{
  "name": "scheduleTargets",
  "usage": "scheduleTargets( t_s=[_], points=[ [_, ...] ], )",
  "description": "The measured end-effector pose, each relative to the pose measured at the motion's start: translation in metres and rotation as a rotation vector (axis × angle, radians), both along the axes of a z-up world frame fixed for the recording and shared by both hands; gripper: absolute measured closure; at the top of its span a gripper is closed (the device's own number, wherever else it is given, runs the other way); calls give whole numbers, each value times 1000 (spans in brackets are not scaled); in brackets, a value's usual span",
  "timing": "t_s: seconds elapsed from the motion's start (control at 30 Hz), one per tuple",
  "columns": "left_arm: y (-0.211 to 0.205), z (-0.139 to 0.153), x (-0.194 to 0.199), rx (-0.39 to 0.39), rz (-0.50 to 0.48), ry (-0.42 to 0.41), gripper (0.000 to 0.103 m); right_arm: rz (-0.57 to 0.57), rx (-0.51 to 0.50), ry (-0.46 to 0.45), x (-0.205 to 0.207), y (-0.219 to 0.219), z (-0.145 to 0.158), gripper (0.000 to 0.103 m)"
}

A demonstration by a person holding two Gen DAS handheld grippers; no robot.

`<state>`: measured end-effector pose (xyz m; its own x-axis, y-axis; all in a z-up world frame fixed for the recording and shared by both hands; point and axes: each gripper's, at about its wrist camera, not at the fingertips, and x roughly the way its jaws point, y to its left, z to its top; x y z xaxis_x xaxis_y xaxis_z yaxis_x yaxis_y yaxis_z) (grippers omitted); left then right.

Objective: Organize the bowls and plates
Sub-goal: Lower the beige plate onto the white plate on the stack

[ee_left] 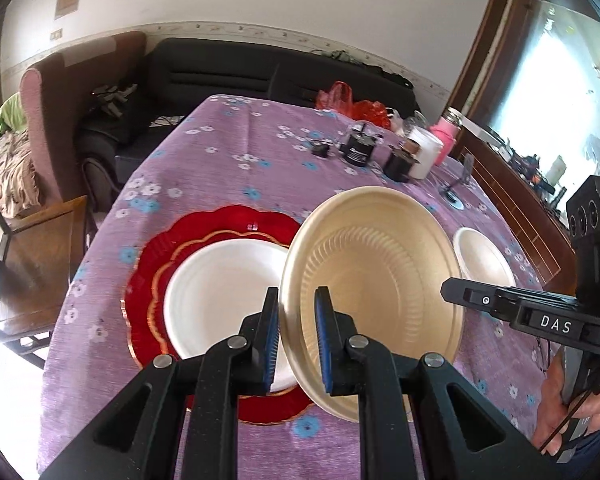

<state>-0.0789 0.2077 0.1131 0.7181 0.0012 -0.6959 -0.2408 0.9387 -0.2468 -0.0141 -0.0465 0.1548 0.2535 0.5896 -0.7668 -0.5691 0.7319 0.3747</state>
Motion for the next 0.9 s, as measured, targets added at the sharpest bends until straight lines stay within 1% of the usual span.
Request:
scheduleTargets(
  t_s=[0.27,0.53,0.7,0.9],
  points=[
    [33,-7,-6,-31,61,6,88,34,-5,20,5,35,-6,92],
    [62,-22,-3,-55,117,42,88,66,-27,62,13,68,-22,92],
    [70,-27,0,-69,137,52,88,75,-32,67,16,78,-26,92],
    [74,-27,0,-73,148,54,87,80,-30,69,17,81,-25,92]
  ],
)
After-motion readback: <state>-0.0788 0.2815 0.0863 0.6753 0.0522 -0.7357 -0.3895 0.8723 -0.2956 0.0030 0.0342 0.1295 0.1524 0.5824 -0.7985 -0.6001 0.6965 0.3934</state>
